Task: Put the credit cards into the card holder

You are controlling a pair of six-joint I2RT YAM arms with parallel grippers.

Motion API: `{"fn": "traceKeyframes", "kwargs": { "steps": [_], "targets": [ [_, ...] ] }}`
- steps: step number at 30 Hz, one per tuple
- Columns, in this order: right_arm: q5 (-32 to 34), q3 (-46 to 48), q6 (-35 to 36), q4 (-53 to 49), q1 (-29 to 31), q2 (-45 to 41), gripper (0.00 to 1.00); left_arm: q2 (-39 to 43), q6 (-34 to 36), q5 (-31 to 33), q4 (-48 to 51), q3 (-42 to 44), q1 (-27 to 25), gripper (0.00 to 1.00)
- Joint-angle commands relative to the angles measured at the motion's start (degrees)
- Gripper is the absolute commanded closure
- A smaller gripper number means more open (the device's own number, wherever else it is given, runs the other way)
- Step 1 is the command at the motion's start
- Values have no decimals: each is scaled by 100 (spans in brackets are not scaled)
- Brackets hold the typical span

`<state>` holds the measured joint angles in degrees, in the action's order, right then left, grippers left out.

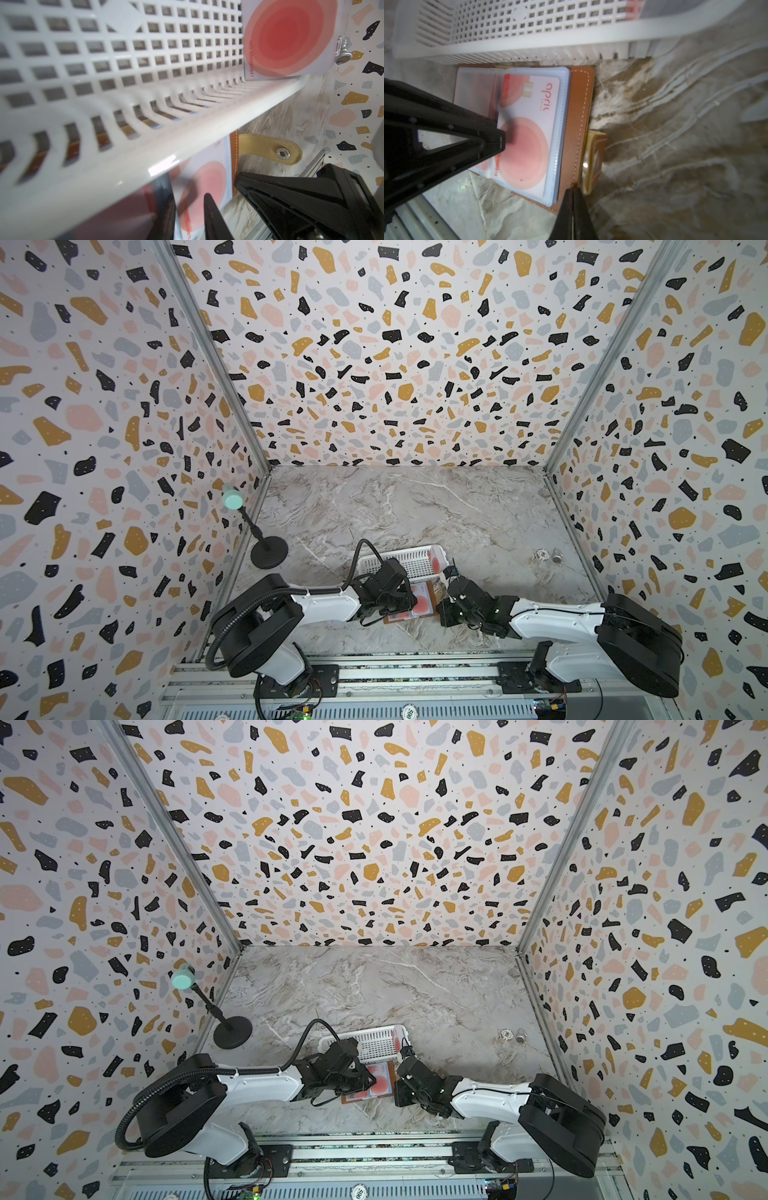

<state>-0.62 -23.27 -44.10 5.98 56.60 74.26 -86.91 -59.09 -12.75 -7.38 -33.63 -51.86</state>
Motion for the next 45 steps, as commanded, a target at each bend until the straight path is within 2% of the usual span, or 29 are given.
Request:
{"fn": "traceKeyframes", "kwargs": {
  "steps": [1, 6, 14, 19, 26, 29, 37, 45],
  "targets": [
    [-54, 9, -84, -3, 62, -111, 93, 99, 152, -69, 200, -94, -88, 73],
    [53, 6, -166, -144, 60, -115, 86, 405, 330, 221, 852, -32, -82, 68],
    [191, -131, -148, -272, 23, -131, 82, 1388, 495, 519, 1700, 175, 137, 64],
    [276, -254, -110, -291, -60, -94, 77, 1958, 554, 412, 1827, 549, 479, 59],
    [414, -605, 100, -602, -318, -4, 73, 2357, 589, 168, 1680, 1031, 845, 56],
    [406, -759, 238, -669, -411, 71, 74, 2399, 552, -120, 1291, 1321, 995, 53],
    [411, -956, 349, -794, -477, 341, 81, 2364, 592, -353, 1039, 1552, 1178, 50],
    [393, -873, 279, -748, -475, 344, 94, 2200, 518, -735, 479, 1675, 1187, 50]
  ]
}}
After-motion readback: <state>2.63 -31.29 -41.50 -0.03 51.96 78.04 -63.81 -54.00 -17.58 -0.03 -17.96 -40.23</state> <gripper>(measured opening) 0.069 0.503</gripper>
